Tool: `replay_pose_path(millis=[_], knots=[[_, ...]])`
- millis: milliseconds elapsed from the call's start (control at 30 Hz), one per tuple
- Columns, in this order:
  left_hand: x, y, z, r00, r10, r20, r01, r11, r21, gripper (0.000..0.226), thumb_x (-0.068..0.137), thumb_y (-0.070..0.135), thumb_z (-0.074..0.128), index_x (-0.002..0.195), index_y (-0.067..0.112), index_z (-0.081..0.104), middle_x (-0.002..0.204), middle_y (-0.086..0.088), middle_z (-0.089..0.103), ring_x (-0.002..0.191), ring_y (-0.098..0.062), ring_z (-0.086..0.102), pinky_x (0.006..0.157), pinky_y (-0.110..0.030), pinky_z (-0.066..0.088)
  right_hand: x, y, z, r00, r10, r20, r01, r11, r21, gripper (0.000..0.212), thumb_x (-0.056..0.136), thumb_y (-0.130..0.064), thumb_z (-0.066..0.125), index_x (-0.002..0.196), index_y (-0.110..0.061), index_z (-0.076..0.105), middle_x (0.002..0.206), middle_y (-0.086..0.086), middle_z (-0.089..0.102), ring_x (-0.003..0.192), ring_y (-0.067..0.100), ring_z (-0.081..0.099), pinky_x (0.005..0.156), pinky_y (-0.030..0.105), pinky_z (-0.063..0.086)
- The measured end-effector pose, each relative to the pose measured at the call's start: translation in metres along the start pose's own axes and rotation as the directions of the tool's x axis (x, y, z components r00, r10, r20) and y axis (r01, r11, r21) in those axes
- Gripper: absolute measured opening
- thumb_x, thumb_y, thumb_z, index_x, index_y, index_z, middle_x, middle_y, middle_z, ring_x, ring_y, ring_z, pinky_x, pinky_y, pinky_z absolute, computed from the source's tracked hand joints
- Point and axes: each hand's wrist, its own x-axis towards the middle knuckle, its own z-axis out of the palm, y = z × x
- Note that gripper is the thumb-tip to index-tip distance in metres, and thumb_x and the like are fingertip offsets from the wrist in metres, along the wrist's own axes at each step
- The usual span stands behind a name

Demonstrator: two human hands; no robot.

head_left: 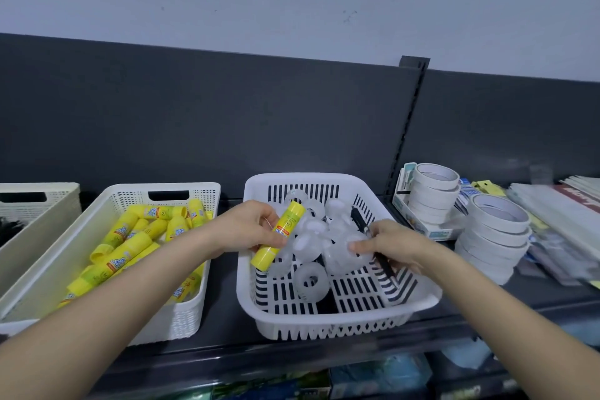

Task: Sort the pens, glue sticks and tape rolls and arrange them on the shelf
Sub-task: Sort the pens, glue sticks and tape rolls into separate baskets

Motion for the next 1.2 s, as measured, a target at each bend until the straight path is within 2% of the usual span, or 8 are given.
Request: replay_pose_path(millis=[333, 500, 567, 667, 800, 900, 1033, 1200], knots=[[0.001, -0.002, 0.003, 1.0, 0.027, 0.001, -0.027, 0.995, 0.096, 0.016, 0.077, 0.015, 0.073, 0.078, 0.011, 0.058, 0.064, 0.003, 0.053, 0.06, -0.014, 0.048, 0.063, -0.027, 0.04, 0.0, -0.025, 0.0, 0.987, -0.154, -0.05, 0.14, 0.968, -0.207, 0.026, 0.077, -0.018, 0.072, 0.075, -0.013, 0.047, 0.062, -0.004, 0.038, 0.045, 0.009, 0.03, 0.031, 0.012, 0.022], [-0.003, 0.016, 0.025, 0.968, 0.118, 0.22, -0.194, 0.909, 0.368, 0.02, 0.081, 0.027, 0.067, 0.075, 0.017, 0.05, 0.073, 0.005, 0.049, 0.064, -0.012, 0.046, 0.062, -0.027, 0.04, 0.014, -0.021, 0.009, 0.968, -0.234, -0.09, 0.2, 0.937, -0.285, 0.021, 0.082, -0.015, 0.062, 0.067, -0.015, 0.047, 0.062, -0.003, 0.039, 0.054, 0.014, 0.036, 0.049, 0.024, 0.03], [-0.004, 0.023, 0.037, 0.924, 0.089, 0.372, -0.262, 0.857, 0.444, 0.021, 0.083, 0.033, 0.061, 0.099, 0.019, 0.058, 0.097, 0.004, 0.059, 0.087, -0.014, 0.056, 0.08, -0.032, 0.048, 0.019, -0.017, 0.016, 0.965, -0.261, -0.003, 0.241, 0.896, -0.372, 0.006, 0.085, -0.022, 0.06, 0.08, -0.021, 0.058, 0.067, -0.006, 0.044, 0.068, 0.016, 0.045, 0.06, 0.026, 0.034], [0.001, 0.026, 0.051, 0.884, 0.048, 0.465, -0.326, 0.777, 0.539, 0.028, 0.082, 0.032, 0.057, 0.107, 0.019, 0.056, 0.106, -0.002, 0.06, 0.098, -0.022, 0.057, 0.086, -0.041, 0.051, 0.016, -0.014, 0.017, 0.969, -0.231, 0.082, 0.243, 0.858, -0.452, 0.023, 0.086, -0.026, 0.06, 0.109, -0.024, 0.063, 0.079, -0.01, 0.048, 0.084, 0.014, 0.047, 0.066, 0.023, 0.037], [0.003, 0.03, 0.031, 0.95, 0.044, 0.309, -0.263, 0.645, 0.718, 0.015, 0.083, 0.03, 0.051, 0.082, 0.016, 0.045, 0.077, 0.002, 0.049, 0.073, -0.02, 0.048, 0.06, -0.031, 0.038, 0.009, -0.011, -0.001, 0.966, -0.223, -0.129, 0.038, 0.618, -0.786, 0.016, 0.084, -0.018, 0.049, 0.092, -0.02, 0.063, 0.083, -0.002, 0.052, 0.085, 0.022, 0.056, 0.065, 0.027, 0.04], [0.005, 0.026, 0.014, 0.988, 0.08, 0.134, -0.156, 0.576, 0.803, 0.02, 0.084, 0.035, 0.048, 0.08, 0.018, 0.039, 0.068, 0.005, 0.042, 0.071, -0.02, 0.045, 0.057, -0.03, 0.032, 0.011, -0.017, 0.006, 0.938, -0.273, -0.214, 0.075, 0.763, -0.642, 0.017, 0.089, -0.018, 0.046, 0.078, -0.009, 0.057, 0.065, -0.001, 0.046, 0.07, 0.024, 0.053, 0.051, 0.026, 0.035], [0.007, 0.013, 0.015, 0.993, 0.112, 0.021, -0.087, 0.622, 0.778, 0.02, 0.086, 0.036, 0.047, 0.081, 0.018, 0.041, 0.067, 0.005, 0.042, 0.072, -0.022, 0.048, 0.059, -0.03, 0.033, 0.015, -0.019, 0.044, 0.956, -0.279, -0.089, 0.156, 0.743, -0.651, 0.015, 0.092, -0.016, 0.045, 0.094, -0.006, 0.056, 0.068, 0.001, 0.043, 0.061, 0.019, 0.045, 0.046, 0.025, 0.029], [0.006, -0.005, 0.015, 0.993, 0.093, -0.078, -0.028, 0.799, 0.601, 0.025, 0.086, 0.041, 0.053, 0.086, 0.017, 0.052, 0.079, -0.001, 0.055, 0.078, -0.023, 0.056, 0.062, -0.032, 0.039, 0.024, -0.02, 0.046, 0.957, -0.232, -0.172, 0.047, 0.711, -0.701, 0.016, 0.09, -0.013, 0.046, 0.075, -0.009, 0.047, 0.066, 0.0, 0.041, 0.067, 0.022, 0.048, 0.05, 0.025, 0.036]])
